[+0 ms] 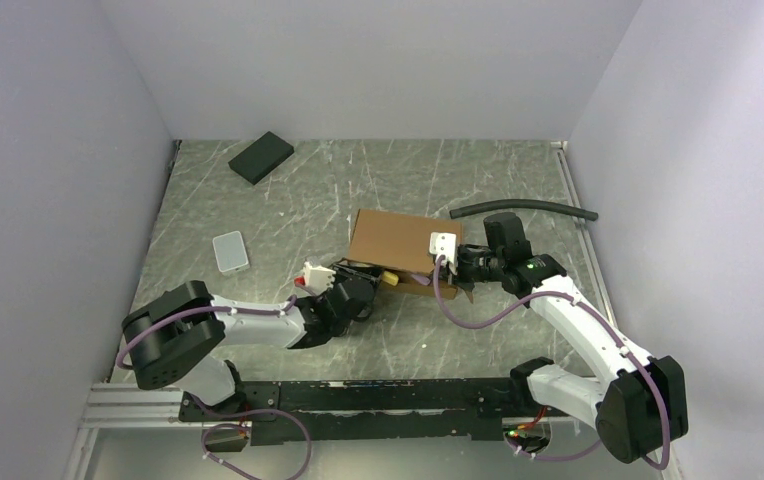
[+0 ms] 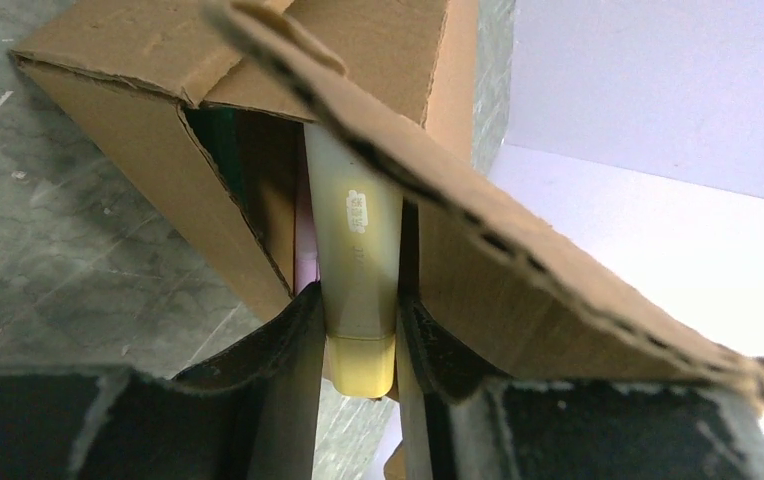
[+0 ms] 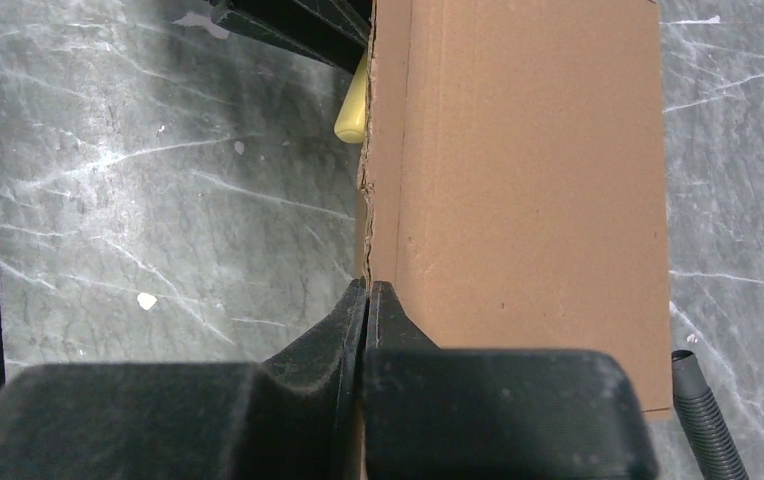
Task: Fold the paper box
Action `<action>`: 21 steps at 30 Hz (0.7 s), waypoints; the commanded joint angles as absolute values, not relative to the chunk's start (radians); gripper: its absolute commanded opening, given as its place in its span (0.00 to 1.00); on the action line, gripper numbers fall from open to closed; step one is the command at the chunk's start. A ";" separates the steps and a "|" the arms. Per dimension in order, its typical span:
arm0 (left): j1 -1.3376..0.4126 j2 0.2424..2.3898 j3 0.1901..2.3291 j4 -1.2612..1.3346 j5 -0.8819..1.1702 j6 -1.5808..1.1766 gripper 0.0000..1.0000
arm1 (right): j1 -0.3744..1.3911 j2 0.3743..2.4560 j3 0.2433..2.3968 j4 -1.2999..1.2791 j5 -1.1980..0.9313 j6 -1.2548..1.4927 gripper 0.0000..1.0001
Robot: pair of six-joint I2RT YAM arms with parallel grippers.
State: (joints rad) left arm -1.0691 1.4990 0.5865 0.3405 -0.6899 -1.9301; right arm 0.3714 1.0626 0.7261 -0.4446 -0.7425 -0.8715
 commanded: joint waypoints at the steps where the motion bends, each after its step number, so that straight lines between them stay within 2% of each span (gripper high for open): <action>1: -1.059 1.498 0.619 0.392 -0.707 -1.926 0.33 | 0.380 1.061 0.746 -0.443 -0.791 -0.873 0.00; 13: -1.054 1.484 0.590 0.396 -0.695 -1.938 0.40 | 0.380 1.064 0.746 -0.443 -0.788 -0.873 0.00; 21: -1.052 1.439 0.557 0.416 -0.617 -1.868 0.35 | 0.381 1.065 0.746 -0.444 -0.783 -0.873 0.00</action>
State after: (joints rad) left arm -1.0588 1.4963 0.5732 0.3614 -0.6670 -1.9251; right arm 0.3740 1.0634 0.7265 -0.4427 -0.7418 -0.8715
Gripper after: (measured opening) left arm 0.368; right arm 0.018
